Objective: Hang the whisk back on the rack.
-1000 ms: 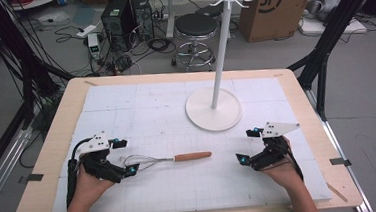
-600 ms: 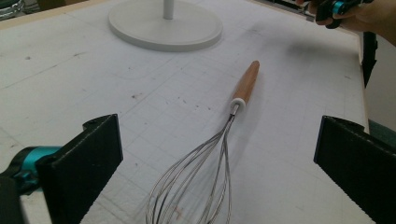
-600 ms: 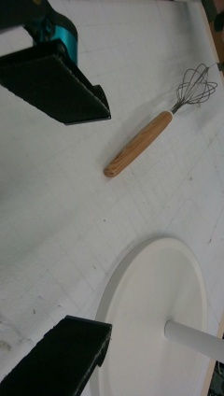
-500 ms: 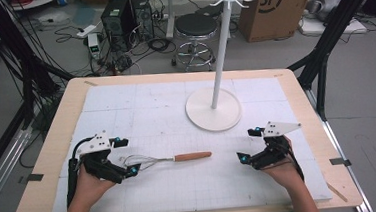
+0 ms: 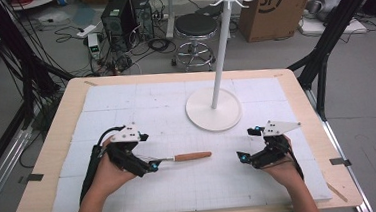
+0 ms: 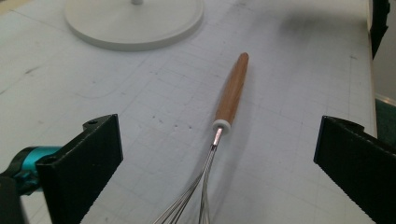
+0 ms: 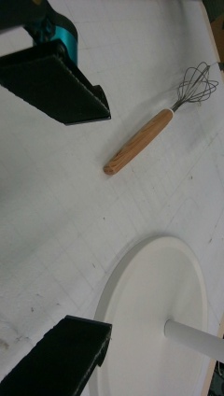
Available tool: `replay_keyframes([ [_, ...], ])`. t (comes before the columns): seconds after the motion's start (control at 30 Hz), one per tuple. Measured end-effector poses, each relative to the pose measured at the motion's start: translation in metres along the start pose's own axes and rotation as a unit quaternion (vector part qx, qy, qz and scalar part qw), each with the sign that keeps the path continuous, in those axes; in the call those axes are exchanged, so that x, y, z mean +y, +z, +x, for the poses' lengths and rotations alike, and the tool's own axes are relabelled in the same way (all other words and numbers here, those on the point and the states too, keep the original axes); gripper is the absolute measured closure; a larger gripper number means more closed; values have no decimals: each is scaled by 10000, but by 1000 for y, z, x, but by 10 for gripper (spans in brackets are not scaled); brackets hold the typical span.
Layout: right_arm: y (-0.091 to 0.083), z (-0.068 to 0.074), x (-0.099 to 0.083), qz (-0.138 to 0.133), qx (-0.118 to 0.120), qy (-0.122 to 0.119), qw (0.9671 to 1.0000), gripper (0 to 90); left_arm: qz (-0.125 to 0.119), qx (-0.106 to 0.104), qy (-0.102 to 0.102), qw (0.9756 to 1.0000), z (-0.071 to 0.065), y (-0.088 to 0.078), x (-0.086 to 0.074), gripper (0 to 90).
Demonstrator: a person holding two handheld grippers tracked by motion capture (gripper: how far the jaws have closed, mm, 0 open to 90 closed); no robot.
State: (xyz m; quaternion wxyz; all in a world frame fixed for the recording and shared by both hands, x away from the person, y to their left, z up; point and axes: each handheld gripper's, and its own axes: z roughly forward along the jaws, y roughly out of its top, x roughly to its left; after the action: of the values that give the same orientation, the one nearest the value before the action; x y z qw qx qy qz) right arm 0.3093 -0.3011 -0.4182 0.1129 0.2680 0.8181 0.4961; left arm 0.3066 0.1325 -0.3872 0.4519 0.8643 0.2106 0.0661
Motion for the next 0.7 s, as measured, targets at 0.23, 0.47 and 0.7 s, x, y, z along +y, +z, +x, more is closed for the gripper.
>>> replay_keyframes([
  [0.23,-1,-2,1,-27,-17,8,10000,3,639,-20,346,9974,-8,31,21,47],
  [0.47,-2,-2,1,-55,-30,4,10000,3,1257,-159,632,9899,-13,56,36,238],
  [0.7,-2,-1,2,-48,-15,13,10000,3,1999,9,805,9765,-18,82,40,318],
])
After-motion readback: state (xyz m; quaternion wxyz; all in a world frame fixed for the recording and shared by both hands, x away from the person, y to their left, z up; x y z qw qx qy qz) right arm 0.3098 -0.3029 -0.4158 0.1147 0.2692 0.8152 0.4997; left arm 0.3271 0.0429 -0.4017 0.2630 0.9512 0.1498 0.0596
